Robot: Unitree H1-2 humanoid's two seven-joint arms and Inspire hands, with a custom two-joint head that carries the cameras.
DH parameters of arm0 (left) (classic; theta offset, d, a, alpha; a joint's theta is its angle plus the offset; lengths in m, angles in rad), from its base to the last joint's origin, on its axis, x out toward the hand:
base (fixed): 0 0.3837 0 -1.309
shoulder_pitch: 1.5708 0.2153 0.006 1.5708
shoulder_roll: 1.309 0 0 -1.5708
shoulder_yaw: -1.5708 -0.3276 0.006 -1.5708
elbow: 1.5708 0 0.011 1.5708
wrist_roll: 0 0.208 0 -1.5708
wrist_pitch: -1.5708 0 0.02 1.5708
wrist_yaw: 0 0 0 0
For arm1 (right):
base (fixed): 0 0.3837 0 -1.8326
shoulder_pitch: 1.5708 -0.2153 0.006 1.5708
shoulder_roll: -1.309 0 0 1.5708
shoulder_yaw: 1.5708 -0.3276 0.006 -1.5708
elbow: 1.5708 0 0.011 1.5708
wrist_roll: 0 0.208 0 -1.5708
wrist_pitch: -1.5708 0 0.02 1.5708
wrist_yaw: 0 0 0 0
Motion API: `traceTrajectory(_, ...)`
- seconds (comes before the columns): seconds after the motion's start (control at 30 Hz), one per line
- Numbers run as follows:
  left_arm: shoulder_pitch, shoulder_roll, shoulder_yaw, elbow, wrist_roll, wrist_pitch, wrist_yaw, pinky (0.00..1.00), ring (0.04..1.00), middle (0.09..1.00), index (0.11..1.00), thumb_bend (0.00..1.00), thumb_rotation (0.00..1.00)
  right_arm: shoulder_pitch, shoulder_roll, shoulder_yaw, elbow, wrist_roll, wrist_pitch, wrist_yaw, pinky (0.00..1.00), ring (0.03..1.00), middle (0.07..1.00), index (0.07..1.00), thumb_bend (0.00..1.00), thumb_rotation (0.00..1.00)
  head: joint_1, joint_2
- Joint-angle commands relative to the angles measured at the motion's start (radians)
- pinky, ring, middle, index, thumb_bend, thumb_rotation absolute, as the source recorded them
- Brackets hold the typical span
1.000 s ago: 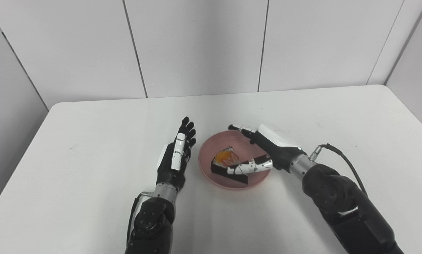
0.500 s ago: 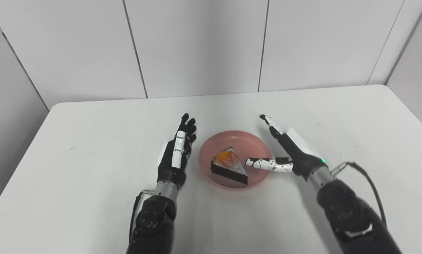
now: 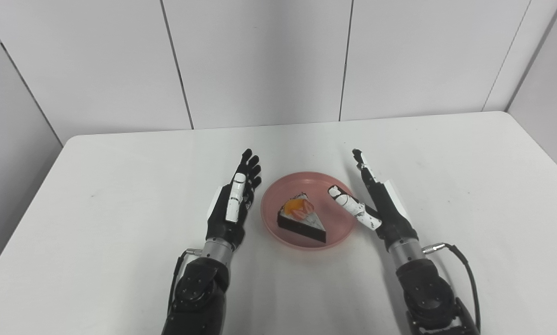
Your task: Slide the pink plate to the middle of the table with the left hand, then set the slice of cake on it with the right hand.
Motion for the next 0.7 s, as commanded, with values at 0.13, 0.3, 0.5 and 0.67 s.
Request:
traceTrajectory(0.13,-0.017,0.003,-0.005,-0.040,-0.011,0.009,-0.015,1.00,1.000,1.000,1.000,0.53,1.00,-0.039,0.027,-0.050,0.026,0.126,-0.102,-0.014,1.00,1.000,1.000,1.000,0.62,0.95,-0.004,0.007)
traceTrajectory(0.3,-0.015,0.008,-0.010,-0.050,-0.004,0.027,-0.018,1.00,1.000,1.000,1.000,0.54,1.00,-0.064,0.065,-0.108,0.069,0.210,-0.094,-0.037,1.00,1.000,1.000,1.000,0.70,0.95,-0.009,0.013)
traceTrajectory(0.5,-0.017,0.018,-0.015,-0.057,-0.009,0.053,-0.032,1.00,1.000,1.000,1.000,0.55,1.00,-0.061,0.062,-0.123,0.036,0.265,-0.017,-0.017,1.00,1.000,1.000,1.000,0.71,1.00,-0.008,0.014)
traceTrajectory(0.67,-0.015,0.017,-0.021,-0.071,0.002,0.076,-0.024,1.00,1.000,1.000,1.000,0.57,1.00,-0.058,0.060,-0.137,0.044,0.295,-0.028,-0.020,1.00,1.000,1.000,1.000,0.74,1.00,-0.010,0.017)
